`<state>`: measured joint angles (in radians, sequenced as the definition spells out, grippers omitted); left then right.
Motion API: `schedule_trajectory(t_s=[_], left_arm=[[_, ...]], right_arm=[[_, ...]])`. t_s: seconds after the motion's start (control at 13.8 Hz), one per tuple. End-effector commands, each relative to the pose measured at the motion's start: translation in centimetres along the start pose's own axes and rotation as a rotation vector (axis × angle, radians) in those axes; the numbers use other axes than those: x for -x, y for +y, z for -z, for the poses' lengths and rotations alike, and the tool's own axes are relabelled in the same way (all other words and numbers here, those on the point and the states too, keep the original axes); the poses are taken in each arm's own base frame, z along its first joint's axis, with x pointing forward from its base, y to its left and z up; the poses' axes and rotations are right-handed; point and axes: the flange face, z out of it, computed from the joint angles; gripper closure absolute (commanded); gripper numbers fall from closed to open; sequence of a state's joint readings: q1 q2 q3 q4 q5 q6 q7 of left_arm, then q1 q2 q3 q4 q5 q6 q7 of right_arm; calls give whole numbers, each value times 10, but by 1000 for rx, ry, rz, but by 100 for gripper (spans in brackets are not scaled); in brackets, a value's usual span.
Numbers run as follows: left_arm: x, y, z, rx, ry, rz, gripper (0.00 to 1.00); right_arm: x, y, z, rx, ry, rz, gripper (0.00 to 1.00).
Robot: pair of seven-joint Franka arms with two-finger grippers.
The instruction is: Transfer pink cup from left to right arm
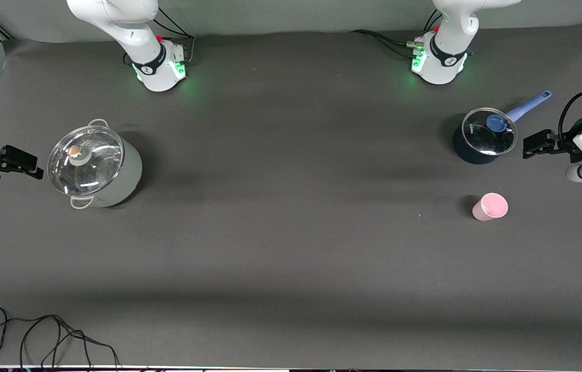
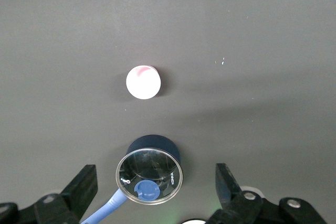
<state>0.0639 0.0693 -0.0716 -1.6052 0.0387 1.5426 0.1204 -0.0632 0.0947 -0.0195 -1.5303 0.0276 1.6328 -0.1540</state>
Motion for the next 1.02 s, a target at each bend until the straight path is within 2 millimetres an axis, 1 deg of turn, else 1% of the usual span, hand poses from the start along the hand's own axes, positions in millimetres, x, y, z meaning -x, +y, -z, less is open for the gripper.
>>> schedule_trajectory(t_s=[0.0, 0.07, 0.15, 0.22, 0.44, 0.51, 0.73, 0.87, 0.94], left_arm=[[2, -4, 7, -10, -25, -14, 0], [2, -9, 7, -18, -26, -46, 0], [4, -27, 7, -21, -25, -66, 0], [5, -40, 5, -17, -25, -98, 0], [12, -94, -6, 16, -23, -220, 0], [12, -111, -12, 30, -18, -272, 0], [12, -150, -26, 61, 31, -431, 1], [12, -178, -41, 99, 75, -527, 1], [12, -194, -52, 134, 103, -574, 1]], right_arm=[[5, 0, 7, 11, 3, -4, 0], [5, 0, 7, 11, 1, -4, 0], [5, 0, 7, 11, 3, -4, 0], [5, 0, 7, 11, 1, -4, 0], [5, 0, 7, 11, 1, -4, 0], [5, 0, 7, 11, 1, -4, 0], [5, 0, 6, 11, 0, -3, 0], [5, 0, 6, 11, 0, 2, 0], [4, 0, 5, 10, -2, 3, 0]])
